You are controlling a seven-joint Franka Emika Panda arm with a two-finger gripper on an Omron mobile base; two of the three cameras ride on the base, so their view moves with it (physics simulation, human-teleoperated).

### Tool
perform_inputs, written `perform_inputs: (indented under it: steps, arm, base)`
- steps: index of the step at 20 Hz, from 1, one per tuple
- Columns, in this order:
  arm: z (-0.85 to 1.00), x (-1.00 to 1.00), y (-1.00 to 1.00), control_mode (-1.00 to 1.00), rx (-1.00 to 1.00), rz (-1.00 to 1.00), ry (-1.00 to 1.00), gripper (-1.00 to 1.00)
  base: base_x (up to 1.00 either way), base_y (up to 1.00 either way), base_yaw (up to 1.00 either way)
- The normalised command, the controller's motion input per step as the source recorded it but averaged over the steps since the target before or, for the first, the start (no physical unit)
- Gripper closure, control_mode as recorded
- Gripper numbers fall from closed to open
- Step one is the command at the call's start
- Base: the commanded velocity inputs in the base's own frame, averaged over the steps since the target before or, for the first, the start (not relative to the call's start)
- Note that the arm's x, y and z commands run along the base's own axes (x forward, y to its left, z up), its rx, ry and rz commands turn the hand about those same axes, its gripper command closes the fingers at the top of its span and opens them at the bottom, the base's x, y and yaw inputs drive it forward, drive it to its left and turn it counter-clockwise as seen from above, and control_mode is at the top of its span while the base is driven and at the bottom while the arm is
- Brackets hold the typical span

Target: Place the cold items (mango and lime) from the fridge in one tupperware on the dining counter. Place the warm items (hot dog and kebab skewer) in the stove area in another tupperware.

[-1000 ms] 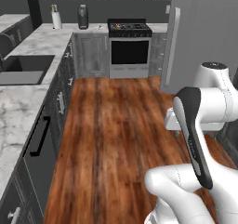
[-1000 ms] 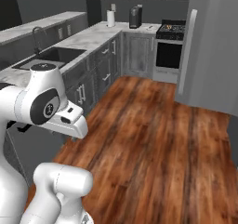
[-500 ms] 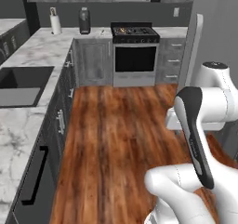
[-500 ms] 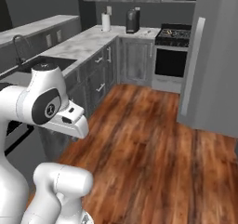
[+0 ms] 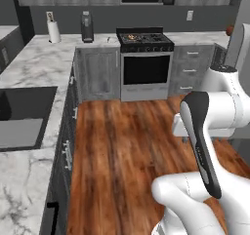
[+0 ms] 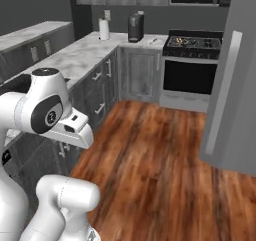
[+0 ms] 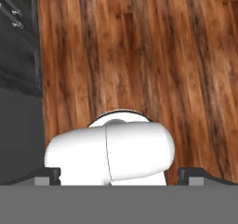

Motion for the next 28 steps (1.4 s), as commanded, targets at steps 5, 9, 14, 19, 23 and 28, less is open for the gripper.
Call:
perform_inputs:
  steps: [5,9,14,19,23,28]
  arm:
    - [0.00,0.00,0.00,1.00,0.00,0.00,0.00,-1.00]
    - [0.00,0.00,0.00,1.00,0.00,0.00,0.00,-1.00]
    - [0.00,0.00,0.00,1.00,0.00,0.00,0.00,-1.00]
    - [0.00,0.00,0.00,1.00,0.00,0.00,0.00,-1.00]
    - [0.00,0.00,0.00,1.00,0.00,0.00,0.00,-1.00]
    - [0.00,0.00,0.00,1.00,0.00,0.00,0.00,-1.00]
  base:
    - [1.00,0.04,-0.16]
    - [1.00,0.01,-0.14]
    - [1.00,0.08,-0.16]
    - [1.00,0.20,-0.28]
    - [1.00,0.29,-0.44]
    - [1.00,0.43,-0.45]
